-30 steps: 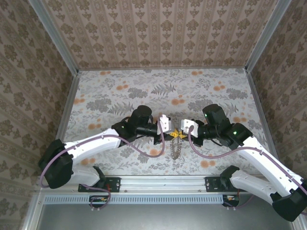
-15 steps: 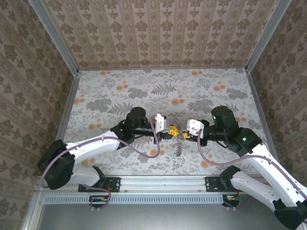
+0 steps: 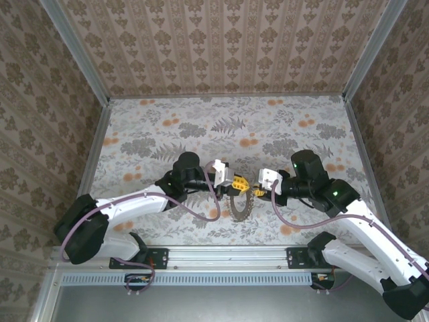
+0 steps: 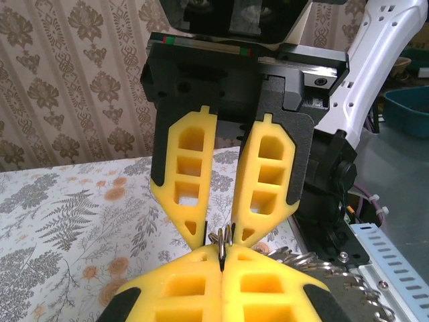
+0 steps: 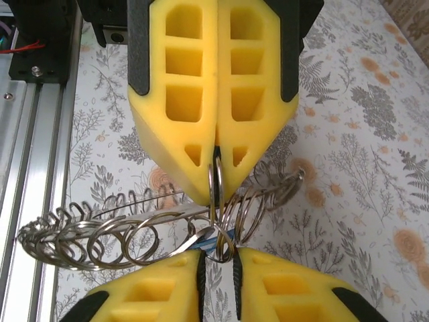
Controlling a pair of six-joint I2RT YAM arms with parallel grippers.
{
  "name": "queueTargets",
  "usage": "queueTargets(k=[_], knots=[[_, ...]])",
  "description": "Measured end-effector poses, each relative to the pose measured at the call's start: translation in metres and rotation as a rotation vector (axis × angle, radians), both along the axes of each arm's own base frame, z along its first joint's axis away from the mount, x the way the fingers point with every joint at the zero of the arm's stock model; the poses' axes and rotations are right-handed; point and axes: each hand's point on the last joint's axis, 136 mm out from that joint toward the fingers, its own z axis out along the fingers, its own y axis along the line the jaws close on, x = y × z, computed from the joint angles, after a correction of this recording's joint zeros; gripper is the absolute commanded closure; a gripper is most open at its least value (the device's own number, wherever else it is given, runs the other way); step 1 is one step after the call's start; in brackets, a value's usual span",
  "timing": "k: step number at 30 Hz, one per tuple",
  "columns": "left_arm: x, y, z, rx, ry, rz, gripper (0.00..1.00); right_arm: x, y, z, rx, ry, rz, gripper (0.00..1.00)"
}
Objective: Put the keys on the keyring
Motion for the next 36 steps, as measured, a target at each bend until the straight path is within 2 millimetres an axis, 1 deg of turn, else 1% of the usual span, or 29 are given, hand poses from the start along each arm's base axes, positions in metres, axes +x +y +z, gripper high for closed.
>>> queueTargets(k=[4,6,8,11,14,18,21,22,23,25,26,28,32,36], knots=[[-0.001,0.000,0.003,-0.013,-0.010,-0.002,1.00,-0.004,0.002,0.004,0.026,-0.001,0.020,0.75],[0.000,0.000,0.004,-0.020,-0.016,-0.001,1.00,-0.004,0.001,0.007,0.032,-0.012,0.017,0.73],[-0.001,0.000,0.006,-0.028,-0.022,-0.002,1.00,-0.004,0.000,0.012,0.042,-0.032,0.013,0.69],[-0.001,-0.001,0.009,-0.041,-0.032,-0.004,1.00,-0.006,-0.004,0.019,0.056,-0.059,0.002,0.68],[-0.001,0.000,0.009,-0.043,-0.033,-0.005,1.00,-0.007,-0.007,0.024,0.067,-0.080,-0.006,0.73],[-0.003,-0.001,0.008,-0.042,-0.033,-0.010,1.00,-0.008,-0.006,0.025,0.064,-0.057,0.007,0.73],[-0.005,-0.001,0.008,-0.041,-0.033,-0.016,1.00,-0.005,0.000,0.025,0.053,-0.026,0.032,0.71],[-0.005,-0.002,0.008,-0.040,-0.034,-0.017,1.00,-0.004,0.001,0.025,0.051,-0.020,0.039,0.74],[-0.005,-0.001,0.008,-0.040,-0.035,-0.017,1.00,-0.004,0.002,0.024,0.051,-0.013,0.045,0.79],[-0.006,-0.002,0.008,-0.040,-0.037,-0.018,1.00,-0.005,0.004,0.024,0.050,-0.003,0.055,0.81],[-0.006,-0.002,0.008,-0.040,-0.037,-0.019,1.00,-0.005,0.004,0.025,0.047,0.002,0.056,0.80],[-0.006,-0.002,0.007,-0.039,-0.037,-0.020,1.00,-0.005,0.003,0.024,0.039,0.006,0.056,0.70],[-0.007,-0.002,0.006,-0.035,-0.033,-0.025,1.00,0.003,-0.004,0.023,0.006,-0.037,0.018,0.58],[-0.009,-0.001,0.007,-0.036,-0.033,-0.032,1.00,0.004,-0.017,0.023,-0.015,-0.087,-0.025,0.57]])
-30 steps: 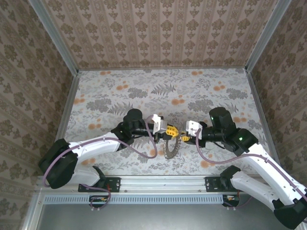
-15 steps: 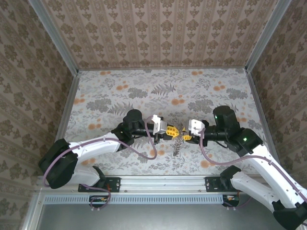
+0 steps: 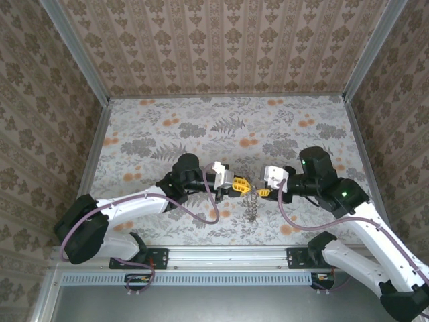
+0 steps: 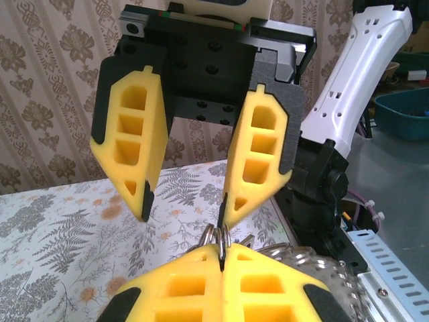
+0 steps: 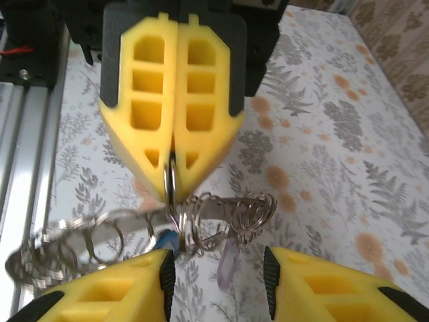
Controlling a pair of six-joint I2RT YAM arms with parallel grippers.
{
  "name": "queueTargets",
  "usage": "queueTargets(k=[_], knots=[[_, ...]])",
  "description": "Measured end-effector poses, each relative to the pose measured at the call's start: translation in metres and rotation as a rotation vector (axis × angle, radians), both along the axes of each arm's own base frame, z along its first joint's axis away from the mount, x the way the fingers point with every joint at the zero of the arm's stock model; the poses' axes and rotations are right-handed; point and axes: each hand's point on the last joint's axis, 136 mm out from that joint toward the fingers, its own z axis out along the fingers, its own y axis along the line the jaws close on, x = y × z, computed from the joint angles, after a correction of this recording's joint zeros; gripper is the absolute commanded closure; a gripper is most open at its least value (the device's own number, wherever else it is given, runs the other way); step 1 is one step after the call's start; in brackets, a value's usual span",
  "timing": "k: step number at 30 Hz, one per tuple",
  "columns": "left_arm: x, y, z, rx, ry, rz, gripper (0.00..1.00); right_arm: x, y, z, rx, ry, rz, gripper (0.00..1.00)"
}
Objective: Put the keys on the keyring
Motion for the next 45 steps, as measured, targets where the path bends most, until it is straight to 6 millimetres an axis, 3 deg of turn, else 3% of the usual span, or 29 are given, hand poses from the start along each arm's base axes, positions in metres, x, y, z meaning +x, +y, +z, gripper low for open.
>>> queueTargets(k=[7,13,16,20,28,33,39,45], knots=[[-0.005,0.001,0.000,0.000,0.001,-0.024,1.00,-0.003,-0.005,-0.008,-0.035,-0.019,0.007,0.52],[-0.009,0.002,0.001,0.003,-0.004,-0.038,1.00,-0.002,0.002,-0.009,-0.011,-0.008,0.044,0.48],[-0.011,0.002,-0.001,0.009,-0.002,-0.045,1.00,0.003,0.007,-0.010,0.012,-0.012,0.041,0.52],[-0.014,0.002,-0.003,0.019,0.006,-0.057,1.00,0.012,0.009,-0.008,0.037,-0.046,0.019,0.65],[-0.017,0.002,-0.002,0.018,0.006,-0.072,1.00,0.034,0.011,0.010,0.088,-0.118,-0.052,0.58],[-0.016,0.002,-0.002,0.015,0.004,-0.069,1.00,0.038,0.011,0.004,0.085,-0.078,-0.064,0.58],[-0.015,0.001,-0.002,0.015,0.001,-0.056,1.00,0.019,-0.004,0.015,0.107,-0.102,-0.059,0.72],[-0.013,0.001,-0.002,0.015,-0.005,-0.048,1.00,-0.010,0.000,0.021,0.146,-0.043,0.035,0.74]])
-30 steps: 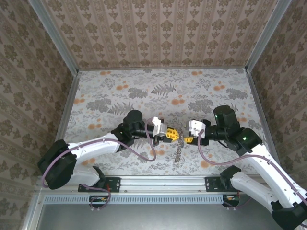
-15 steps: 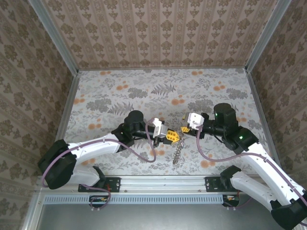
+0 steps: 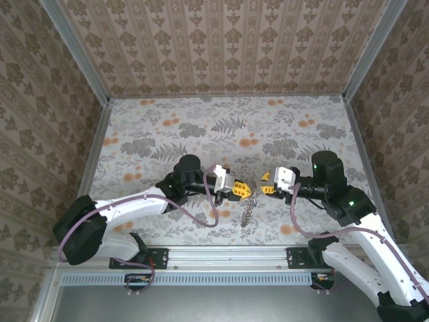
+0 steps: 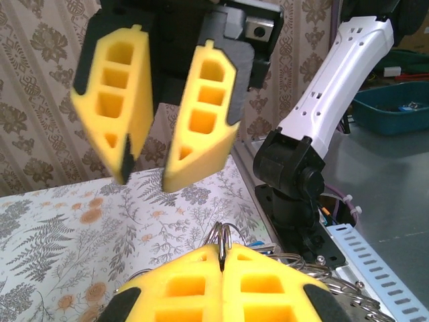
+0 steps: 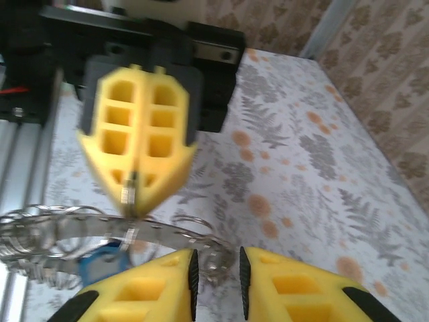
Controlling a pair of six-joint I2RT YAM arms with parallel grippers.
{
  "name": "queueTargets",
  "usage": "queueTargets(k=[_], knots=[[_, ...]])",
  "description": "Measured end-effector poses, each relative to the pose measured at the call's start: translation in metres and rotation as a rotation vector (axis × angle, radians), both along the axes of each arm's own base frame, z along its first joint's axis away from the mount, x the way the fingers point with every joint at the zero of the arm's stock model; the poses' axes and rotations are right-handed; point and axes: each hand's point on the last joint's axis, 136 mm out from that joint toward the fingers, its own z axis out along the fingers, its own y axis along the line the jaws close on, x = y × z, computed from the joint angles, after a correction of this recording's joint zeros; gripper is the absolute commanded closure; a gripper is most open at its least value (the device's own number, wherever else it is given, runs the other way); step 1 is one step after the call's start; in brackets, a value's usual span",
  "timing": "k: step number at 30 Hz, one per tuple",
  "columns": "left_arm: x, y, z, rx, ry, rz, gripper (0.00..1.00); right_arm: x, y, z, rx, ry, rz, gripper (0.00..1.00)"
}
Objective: Put the keys on the keyring
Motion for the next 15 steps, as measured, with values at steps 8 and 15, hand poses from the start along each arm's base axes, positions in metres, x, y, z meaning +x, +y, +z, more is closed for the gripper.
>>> queueTargets(k=[8,15], knots=[[0.005,-0.001,0.000,0.002,-0.002,0.029,1.00,-0.010,0.015,0.008,0.051,0.128,0.098,0.85],[0.007,-0.002,-0.001,0.002,-0.004,0.043,1.00,-0.005,0.018,0.001,0.037,0.167,0.094,0.75]])
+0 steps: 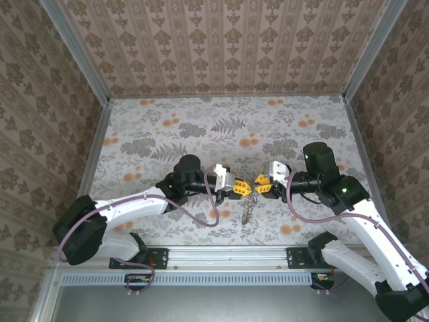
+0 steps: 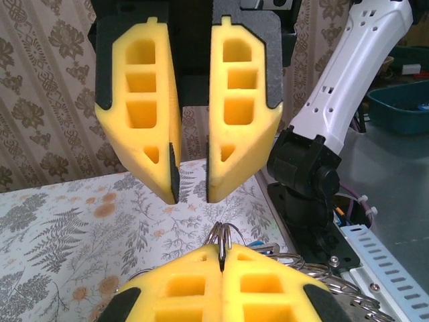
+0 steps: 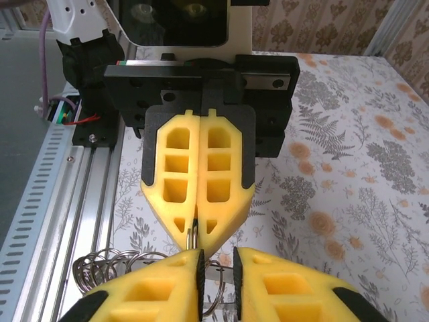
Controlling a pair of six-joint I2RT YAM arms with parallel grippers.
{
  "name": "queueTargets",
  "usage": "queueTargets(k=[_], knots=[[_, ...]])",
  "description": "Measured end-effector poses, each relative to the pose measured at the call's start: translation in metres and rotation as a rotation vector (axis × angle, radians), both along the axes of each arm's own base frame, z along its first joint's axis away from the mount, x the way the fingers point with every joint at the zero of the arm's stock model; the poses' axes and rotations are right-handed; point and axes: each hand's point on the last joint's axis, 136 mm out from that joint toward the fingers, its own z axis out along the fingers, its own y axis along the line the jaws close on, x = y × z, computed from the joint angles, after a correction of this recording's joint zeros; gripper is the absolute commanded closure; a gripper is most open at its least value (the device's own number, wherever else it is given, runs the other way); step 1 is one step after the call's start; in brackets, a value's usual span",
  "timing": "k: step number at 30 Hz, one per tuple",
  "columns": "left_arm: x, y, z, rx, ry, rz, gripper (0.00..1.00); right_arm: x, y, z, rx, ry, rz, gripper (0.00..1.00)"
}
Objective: Put the keys on the keyring
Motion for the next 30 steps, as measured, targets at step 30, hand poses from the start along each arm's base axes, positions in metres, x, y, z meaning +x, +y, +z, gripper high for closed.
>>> queueTargets(k=[30], knots=[[0.006,-0.002,-0.004,0.017,0.000,0.042,1.00,0.004,-0.001,-0.035,-0.069,0.043,-0.047,0.62]])
